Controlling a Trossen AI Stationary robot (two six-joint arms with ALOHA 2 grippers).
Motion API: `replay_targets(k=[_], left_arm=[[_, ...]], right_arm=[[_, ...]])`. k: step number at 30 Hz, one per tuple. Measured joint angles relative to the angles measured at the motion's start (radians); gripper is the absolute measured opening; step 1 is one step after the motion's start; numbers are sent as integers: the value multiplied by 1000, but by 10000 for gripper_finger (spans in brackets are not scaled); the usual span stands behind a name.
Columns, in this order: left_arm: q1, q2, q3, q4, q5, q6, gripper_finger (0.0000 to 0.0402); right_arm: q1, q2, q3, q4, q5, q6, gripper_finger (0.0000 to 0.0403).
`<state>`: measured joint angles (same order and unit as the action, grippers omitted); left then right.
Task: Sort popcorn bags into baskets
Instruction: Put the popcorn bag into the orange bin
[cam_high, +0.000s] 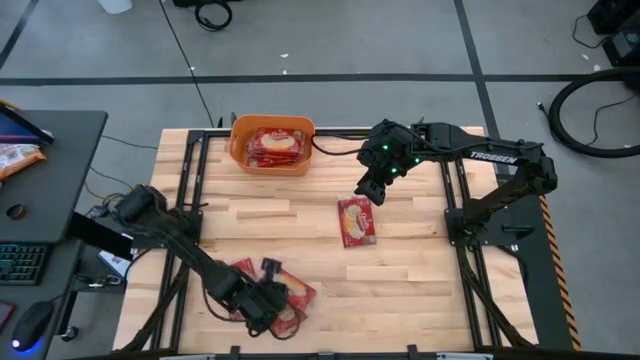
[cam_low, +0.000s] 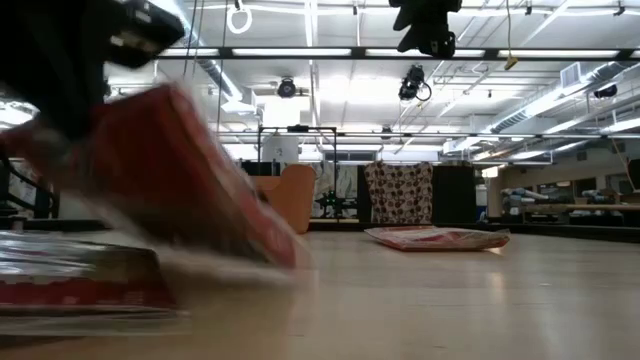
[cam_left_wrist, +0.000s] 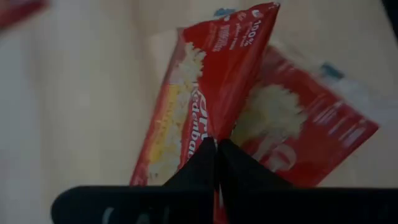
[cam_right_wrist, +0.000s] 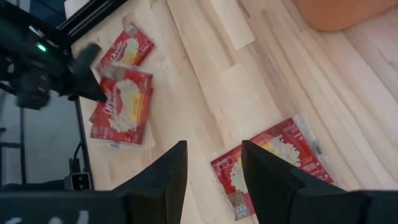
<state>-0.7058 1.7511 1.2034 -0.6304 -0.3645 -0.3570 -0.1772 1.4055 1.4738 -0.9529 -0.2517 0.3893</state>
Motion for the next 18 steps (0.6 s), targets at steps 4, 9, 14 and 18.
replay_targets(k=[4,9,14,18], left_arm=[[22,-98,0,-162,-72,0,11],[94,-208,0,-384,-189,1,10],[213,-327,0,-554,-317,2,9],[337,-422,0,-611,-407,35,9]], right_arm=[[0,0,0,22,46,8,155],[0,0,0,63,72,26,155],[0,0,0,89,79,38,155],[0,0,0,115,84,39,155]])
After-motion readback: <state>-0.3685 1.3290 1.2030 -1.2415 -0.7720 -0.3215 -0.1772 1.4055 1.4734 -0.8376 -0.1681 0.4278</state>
